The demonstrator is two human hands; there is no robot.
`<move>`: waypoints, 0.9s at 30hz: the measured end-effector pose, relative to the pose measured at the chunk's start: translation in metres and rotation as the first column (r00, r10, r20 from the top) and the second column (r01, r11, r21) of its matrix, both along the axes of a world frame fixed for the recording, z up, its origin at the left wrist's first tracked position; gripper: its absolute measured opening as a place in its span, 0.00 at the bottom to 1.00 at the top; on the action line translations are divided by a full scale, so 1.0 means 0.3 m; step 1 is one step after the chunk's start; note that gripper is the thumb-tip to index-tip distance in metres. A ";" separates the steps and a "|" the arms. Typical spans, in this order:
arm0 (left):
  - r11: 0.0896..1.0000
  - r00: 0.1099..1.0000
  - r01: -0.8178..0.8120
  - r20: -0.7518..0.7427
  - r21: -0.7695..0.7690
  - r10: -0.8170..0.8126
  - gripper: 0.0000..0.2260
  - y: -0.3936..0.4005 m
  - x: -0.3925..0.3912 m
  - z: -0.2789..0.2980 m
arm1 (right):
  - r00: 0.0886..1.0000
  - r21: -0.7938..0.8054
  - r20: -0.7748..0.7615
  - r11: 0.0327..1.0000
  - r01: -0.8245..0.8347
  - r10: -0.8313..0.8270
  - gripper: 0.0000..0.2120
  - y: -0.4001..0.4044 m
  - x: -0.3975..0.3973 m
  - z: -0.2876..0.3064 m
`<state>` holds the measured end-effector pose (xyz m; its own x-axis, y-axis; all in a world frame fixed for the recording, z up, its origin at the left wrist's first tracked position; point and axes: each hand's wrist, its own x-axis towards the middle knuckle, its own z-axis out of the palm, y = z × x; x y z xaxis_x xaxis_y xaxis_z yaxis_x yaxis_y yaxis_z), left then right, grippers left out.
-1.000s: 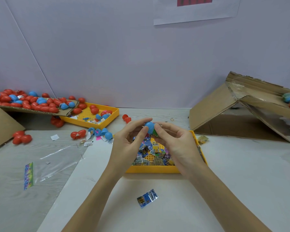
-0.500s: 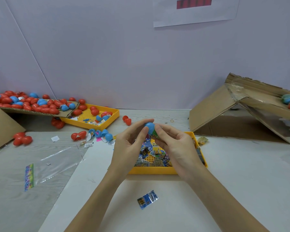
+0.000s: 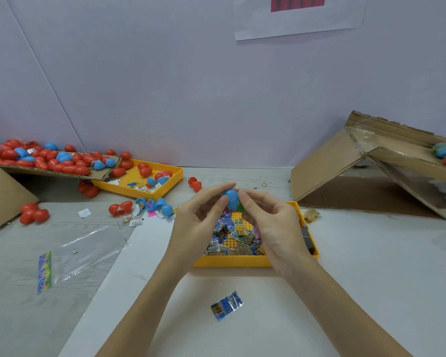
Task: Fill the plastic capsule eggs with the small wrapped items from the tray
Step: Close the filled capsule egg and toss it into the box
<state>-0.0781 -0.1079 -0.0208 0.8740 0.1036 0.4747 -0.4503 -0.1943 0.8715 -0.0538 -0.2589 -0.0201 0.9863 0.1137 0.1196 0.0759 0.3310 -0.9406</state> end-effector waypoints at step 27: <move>0.996 0.995 -0.089 0.032 -0.013 0.090 0.13 0.001 0.004 -0.010 | 0.989 -0.091 -0.040 0.985 -0.148 0.145 0.18 -0.013 0.011 -0.002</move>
